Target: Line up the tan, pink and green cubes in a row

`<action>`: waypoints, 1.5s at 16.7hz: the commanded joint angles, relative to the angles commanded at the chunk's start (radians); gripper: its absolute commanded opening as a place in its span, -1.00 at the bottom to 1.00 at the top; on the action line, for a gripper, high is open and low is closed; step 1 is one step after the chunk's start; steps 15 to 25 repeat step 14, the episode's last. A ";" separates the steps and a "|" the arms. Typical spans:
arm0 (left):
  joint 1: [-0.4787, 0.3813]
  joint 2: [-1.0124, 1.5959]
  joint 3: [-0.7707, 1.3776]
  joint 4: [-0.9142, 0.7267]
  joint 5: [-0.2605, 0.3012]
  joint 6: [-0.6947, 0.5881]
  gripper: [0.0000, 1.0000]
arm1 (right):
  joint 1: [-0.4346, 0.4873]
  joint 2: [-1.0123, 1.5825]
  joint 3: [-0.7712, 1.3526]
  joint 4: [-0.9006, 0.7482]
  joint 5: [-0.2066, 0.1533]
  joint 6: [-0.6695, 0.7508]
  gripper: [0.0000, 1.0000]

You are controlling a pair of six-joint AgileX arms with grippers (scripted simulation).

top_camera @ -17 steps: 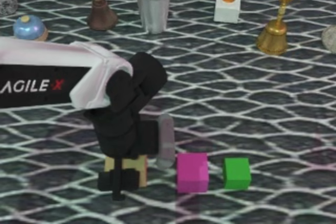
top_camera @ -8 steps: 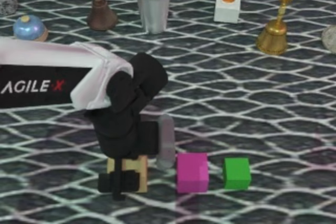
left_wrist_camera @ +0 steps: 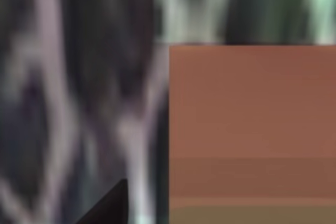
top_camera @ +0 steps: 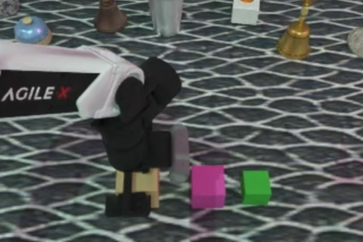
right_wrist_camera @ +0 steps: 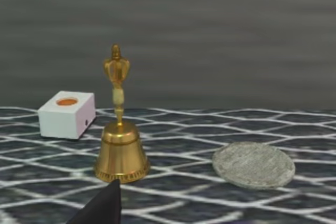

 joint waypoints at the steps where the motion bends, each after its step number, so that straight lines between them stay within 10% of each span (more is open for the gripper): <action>1: 0.000 0.000 0.000 0.000 0.000 0.000 1.00 | 0.000 0.000 0.000 0.000 0.000 0.000 1.00; 25: 0.021 -0.103 0.171 -0.273 0.000 -0.002 1.00 | 0.000 0.000 0.000 0.000 0.000 0.000 1.00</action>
